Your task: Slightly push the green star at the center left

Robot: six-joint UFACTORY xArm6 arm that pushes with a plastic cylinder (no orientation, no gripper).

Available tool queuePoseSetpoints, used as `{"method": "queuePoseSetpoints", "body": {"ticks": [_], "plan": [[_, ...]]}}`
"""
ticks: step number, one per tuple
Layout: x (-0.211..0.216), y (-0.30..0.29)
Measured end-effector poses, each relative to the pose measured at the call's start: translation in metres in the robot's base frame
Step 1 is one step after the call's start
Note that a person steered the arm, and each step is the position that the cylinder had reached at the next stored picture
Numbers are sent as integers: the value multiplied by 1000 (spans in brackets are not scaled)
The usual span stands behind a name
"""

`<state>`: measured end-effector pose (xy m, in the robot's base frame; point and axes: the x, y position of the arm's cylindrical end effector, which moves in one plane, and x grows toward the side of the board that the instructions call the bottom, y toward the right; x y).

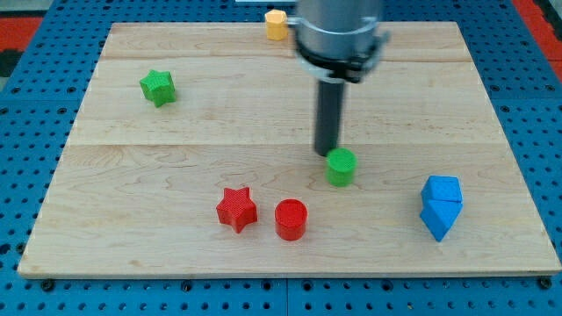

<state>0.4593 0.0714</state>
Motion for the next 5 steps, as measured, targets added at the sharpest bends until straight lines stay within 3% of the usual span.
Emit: {"method": "queuePoseSetpoints", "body": {"ticks": [1,3,4,5], "plan": [[-17,-90],[23,86],[-16,-52],[-80,-133]]}}
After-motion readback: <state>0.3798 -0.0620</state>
